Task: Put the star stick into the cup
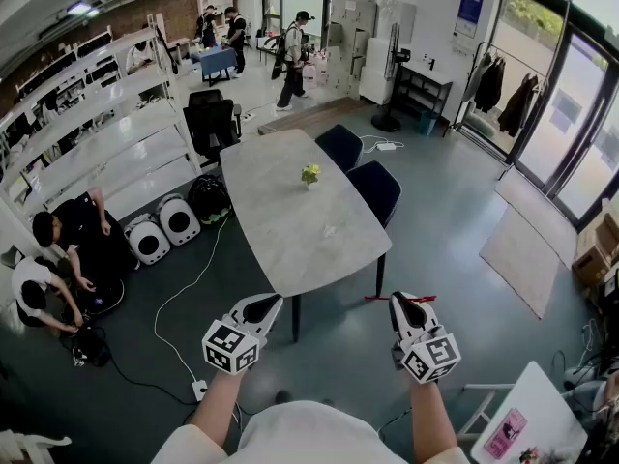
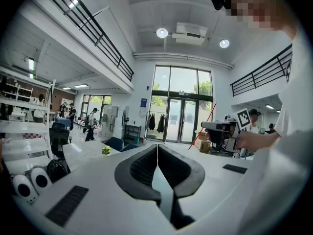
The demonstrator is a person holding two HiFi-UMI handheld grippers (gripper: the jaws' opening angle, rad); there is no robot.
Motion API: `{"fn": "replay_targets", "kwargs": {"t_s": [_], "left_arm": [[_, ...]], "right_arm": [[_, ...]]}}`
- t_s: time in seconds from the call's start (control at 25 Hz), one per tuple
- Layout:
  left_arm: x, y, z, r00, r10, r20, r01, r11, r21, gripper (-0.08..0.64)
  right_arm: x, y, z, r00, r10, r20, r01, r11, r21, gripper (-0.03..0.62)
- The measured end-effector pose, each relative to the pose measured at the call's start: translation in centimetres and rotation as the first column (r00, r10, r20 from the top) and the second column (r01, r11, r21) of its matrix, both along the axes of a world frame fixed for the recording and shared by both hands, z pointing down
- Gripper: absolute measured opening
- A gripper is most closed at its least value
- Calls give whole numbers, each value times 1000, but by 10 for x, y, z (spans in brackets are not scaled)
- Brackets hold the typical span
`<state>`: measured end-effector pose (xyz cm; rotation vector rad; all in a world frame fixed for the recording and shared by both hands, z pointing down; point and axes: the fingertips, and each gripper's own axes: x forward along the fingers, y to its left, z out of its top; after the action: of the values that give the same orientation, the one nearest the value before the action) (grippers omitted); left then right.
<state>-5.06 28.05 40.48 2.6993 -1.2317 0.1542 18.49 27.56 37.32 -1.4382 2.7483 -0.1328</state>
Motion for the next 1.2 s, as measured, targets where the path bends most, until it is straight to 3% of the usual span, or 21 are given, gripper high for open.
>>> {"fn": "replay_targets", "kwargs": {"t_s": [0.72, 1.2], "left_arm": [[-14, 20, 9, 1000, 21, -9, -21, 1000, -5, 23], [-53, 24, 23, 999, 51, -4, -51, 998, -28, 23]], "right_arm": [[-9, 19, 6, 999, 46, 29, -46, 999, -9, 18], [-55, 25, 17, 998, 55, 20, -55, 998, -27, 19]]}}
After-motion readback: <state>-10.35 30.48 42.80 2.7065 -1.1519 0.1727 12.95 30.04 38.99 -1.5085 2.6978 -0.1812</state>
